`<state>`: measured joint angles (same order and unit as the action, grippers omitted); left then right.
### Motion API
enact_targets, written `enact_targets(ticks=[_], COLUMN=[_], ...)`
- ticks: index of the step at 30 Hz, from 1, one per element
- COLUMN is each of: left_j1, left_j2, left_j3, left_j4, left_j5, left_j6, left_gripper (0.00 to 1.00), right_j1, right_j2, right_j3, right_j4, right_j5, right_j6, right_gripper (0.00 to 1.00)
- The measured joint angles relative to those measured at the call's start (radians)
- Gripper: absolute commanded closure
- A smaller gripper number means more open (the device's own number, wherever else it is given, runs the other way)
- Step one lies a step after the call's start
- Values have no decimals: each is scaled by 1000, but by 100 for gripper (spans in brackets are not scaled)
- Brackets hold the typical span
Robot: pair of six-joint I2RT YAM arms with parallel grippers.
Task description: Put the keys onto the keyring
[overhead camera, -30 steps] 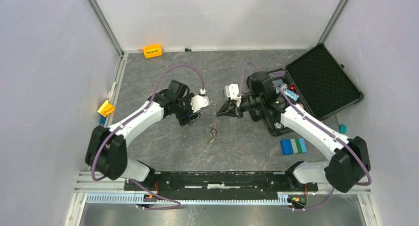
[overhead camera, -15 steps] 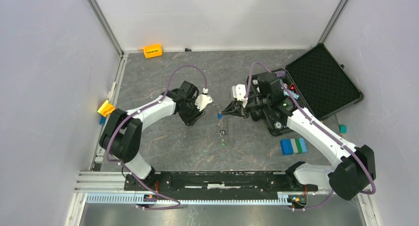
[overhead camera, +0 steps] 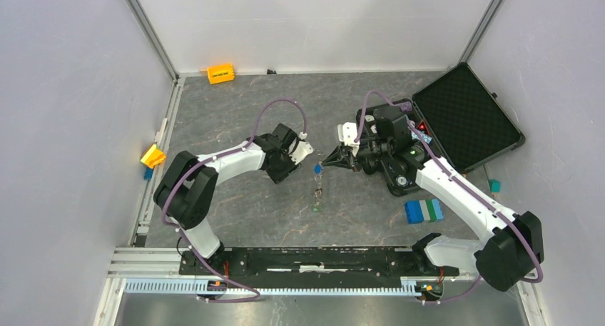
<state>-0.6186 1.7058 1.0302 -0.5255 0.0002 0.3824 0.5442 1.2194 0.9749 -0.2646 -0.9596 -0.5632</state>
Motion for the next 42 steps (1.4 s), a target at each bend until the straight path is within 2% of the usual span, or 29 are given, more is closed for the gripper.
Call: enact_targets(ticks=[18, 28, 35, 42], left_j1=[-6, -7, -5, 35], left_j2=[3, 3, -68, -216], left_j3=[-3, -3, -25, -29], left_j4=[4, 4, 1, 3], left_j5=[-29, -36, -5, 119], left_j6=[0, 0, 0, 8], left_gripper=[78, 98, 98, 98], right_j1=[-4, -4, -5, -6], right_j2=[-3, -3, -3, -3], right_j3=[-14, -24, -24, -25], right_j4=[16, 17, 17, 18], right_j5=[-4, -5, -5, -5], right_j6=[8, 9, 9, 9], right_gripper=[100, 100, 100, 100])
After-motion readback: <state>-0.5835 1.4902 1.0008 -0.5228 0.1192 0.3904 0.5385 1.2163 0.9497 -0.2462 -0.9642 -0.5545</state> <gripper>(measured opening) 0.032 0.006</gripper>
